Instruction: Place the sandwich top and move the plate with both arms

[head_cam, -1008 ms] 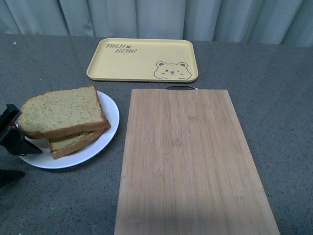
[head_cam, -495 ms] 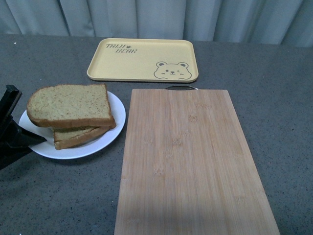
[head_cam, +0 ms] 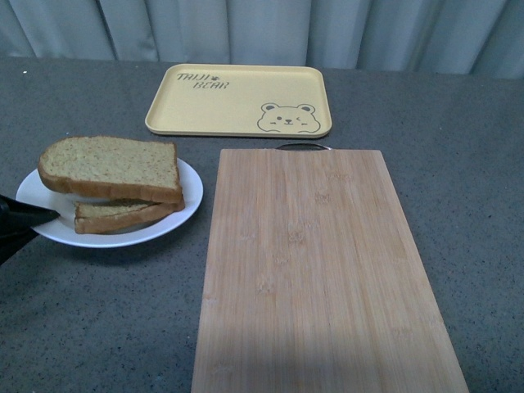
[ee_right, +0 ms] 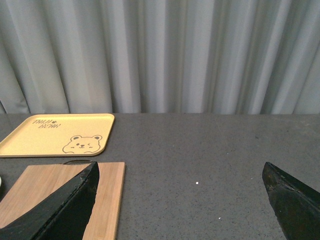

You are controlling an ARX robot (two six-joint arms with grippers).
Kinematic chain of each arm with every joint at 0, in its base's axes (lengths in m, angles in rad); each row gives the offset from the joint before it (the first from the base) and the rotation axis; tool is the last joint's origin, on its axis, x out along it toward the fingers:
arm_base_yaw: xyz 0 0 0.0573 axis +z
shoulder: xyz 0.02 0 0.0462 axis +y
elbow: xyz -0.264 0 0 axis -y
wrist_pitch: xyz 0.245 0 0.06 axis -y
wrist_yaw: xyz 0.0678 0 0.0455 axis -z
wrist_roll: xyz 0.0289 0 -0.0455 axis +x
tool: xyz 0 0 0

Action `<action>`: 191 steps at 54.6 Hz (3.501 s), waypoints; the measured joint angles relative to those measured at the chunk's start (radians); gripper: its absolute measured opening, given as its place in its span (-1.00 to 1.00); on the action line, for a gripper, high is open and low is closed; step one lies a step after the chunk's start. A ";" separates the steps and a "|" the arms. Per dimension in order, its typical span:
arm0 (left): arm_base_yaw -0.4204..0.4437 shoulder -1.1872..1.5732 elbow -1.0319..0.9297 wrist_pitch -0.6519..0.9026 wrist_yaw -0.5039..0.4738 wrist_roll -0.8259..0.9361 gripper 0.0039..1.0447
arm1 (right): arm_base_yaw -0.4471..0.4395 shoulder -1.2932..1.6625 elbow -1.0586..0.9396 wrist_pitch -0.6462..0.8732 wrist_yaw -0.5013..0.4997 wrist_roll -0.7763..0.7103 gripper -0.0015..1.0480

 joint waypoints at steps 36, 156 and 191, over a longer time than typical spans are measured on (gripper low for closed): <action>-0.237 0.159 0.462 -0.016 -0.098 -0.241 -0.94 | 0.000 0.000 0.000 0.000 0.000 0.000 0.82; -0.202 -0.426 -0.243 0.473 -0.475 0.956 -0.93 | 0.000 0.000 0.000 0.000 0.000 0.000 0.82; -0.202 -1.065 -0.455 0.046 -0.475 0.965 -0.93 | 0.000 0.000 0.000 0.000 0.000 0.000 0.82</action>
